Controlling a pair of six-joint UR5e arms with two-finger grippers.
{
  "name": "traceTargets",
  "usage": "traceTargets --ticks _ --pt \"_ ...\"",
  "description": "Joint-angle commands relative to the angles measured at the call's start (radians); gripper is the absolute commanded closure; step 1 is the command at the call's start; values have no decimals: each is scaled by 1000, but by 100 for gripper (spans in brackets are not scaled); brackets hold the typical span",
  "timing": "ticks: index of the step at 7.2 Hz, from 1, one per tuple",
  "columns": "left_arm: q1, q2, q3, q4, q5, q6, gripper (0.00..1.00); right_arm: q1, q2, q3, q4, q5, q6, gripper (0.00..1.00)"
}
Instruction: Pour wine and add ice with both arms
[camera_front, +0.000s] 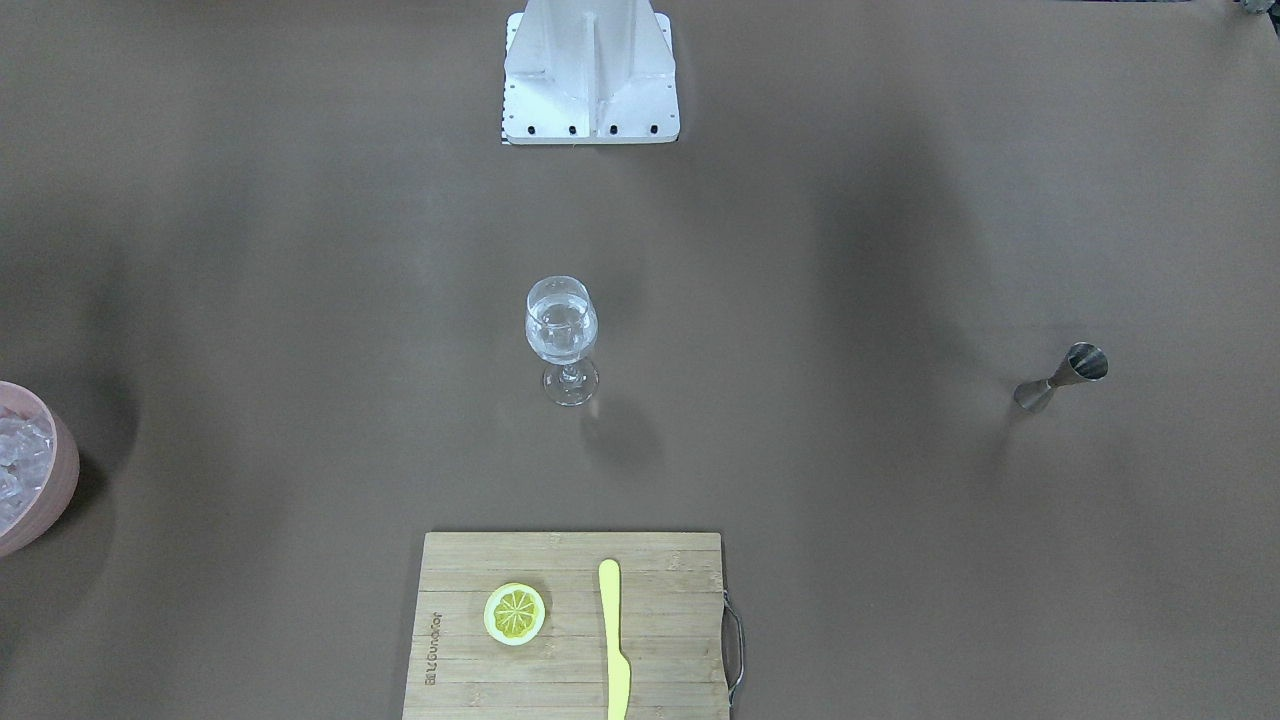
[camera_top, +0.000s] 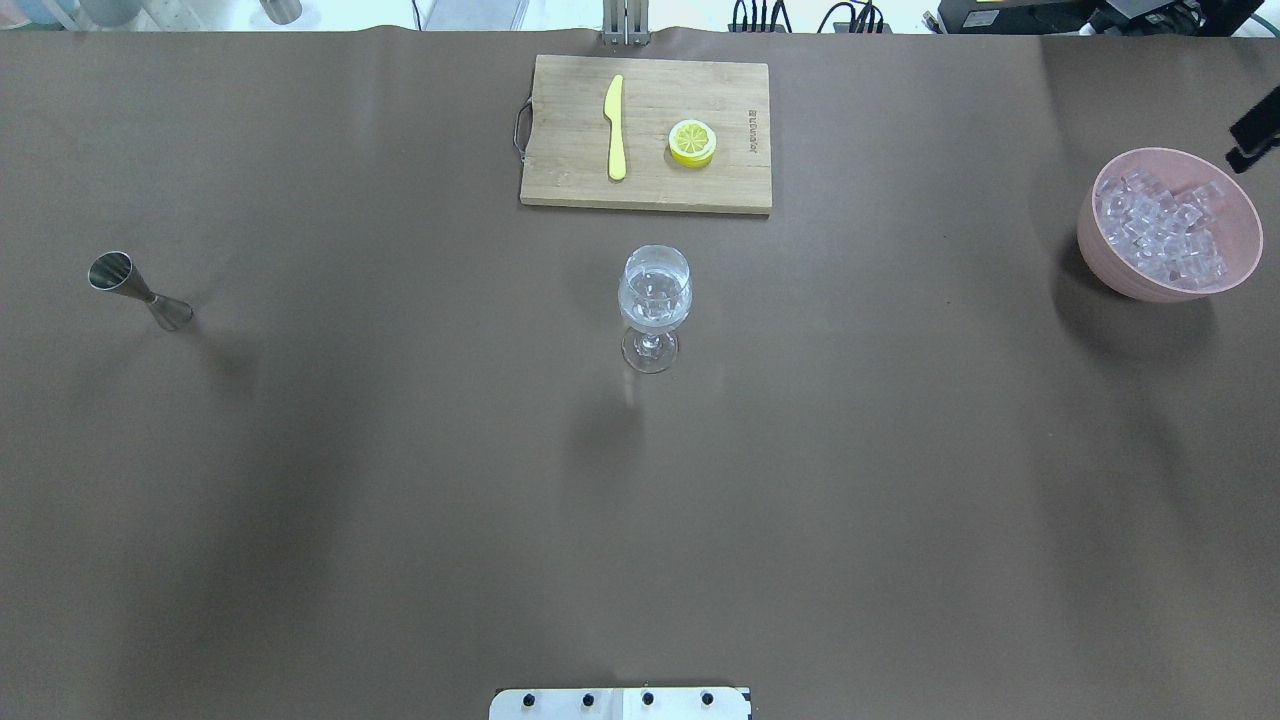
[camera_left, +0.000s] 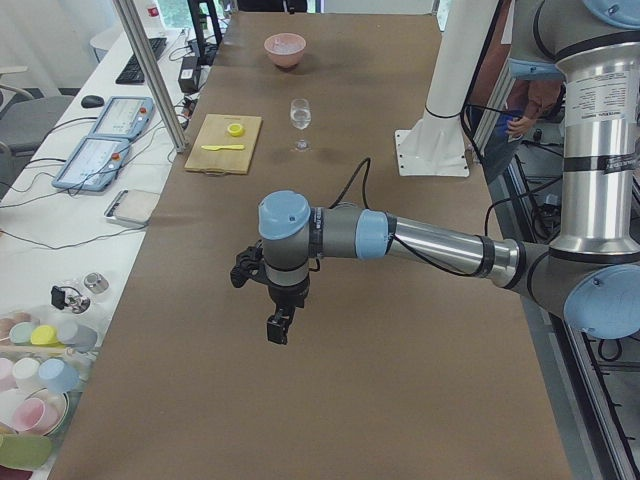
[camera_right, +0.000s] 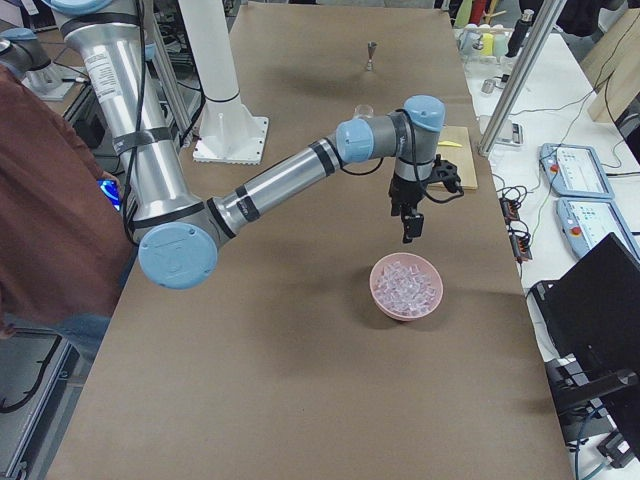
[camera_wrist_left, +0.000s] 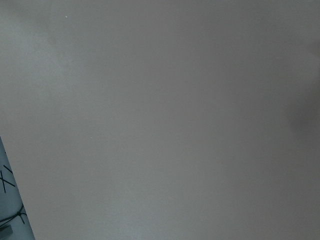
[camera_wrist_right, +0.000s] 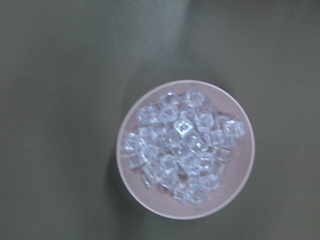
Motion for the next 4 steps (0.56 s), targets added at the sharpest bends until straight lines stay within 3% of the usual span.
traceTargets --ticks 1,2,4 --pt "-4 8 48 -13 -98 -137 1 122 -115 -56 0 42 -178 0" --pt "-18 31 44 -16 -107 -138 1 150 -155 -73 20 41 -191 0" --pt "-20 45 27 -14 -119 -138 1 167 -292 -93 235 42 -188 0"
